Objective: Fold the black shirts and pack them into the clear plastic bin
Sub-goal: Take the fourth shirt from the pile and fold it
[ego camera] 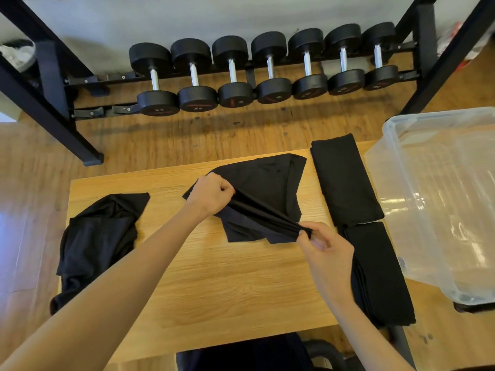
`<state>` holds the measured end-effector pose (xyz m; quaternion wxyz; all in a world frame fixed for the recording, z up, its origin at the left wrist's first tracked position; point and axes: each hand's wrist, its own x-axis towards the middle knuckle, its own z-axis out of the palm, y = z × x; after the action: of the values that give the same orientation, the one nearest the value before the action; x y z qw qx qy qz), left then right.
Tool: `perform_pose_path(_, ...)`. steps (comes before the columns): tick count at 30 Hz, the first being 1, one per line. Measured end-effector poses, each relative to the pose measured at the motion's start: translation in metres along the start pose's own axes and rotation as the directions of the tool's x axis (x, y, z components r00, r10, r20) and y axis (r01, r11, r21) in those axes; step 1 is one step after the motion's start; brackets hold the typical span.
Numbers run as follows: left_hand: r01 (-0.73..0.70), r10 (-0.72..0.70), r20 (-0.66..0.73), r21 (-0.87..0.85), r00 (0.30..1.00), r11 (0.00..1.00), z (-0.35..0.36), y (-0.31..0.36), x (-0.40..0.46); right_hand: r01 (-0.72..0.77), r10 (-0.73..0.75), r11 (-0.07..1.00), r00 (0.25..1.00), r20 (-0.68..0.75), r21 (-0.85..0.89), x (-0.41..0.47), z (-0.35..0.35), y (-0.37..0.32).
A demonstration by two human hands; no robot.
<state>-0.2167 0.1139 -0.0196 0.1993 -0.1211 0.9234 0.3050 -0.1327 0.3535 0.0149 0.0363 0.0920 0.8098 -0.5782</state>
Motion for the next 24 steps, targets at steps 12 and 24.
perform_pose_path(12,-0.197,0.294,-0.334,0.295,0.896,0.935,-0.091,0.028,-0.077,0.239,-0.242,0.967,0.97,0.031,0.086,0.028,-0.019,-0.05)
perform_pose_path(24,-0.229,0.42,-0.555,0.382,0.718,0.895,-0.158,0.061,-0.146,0.545,-0.537,0.838,0.835,0.12,-0.045,0.057,-0.037,-0.125)
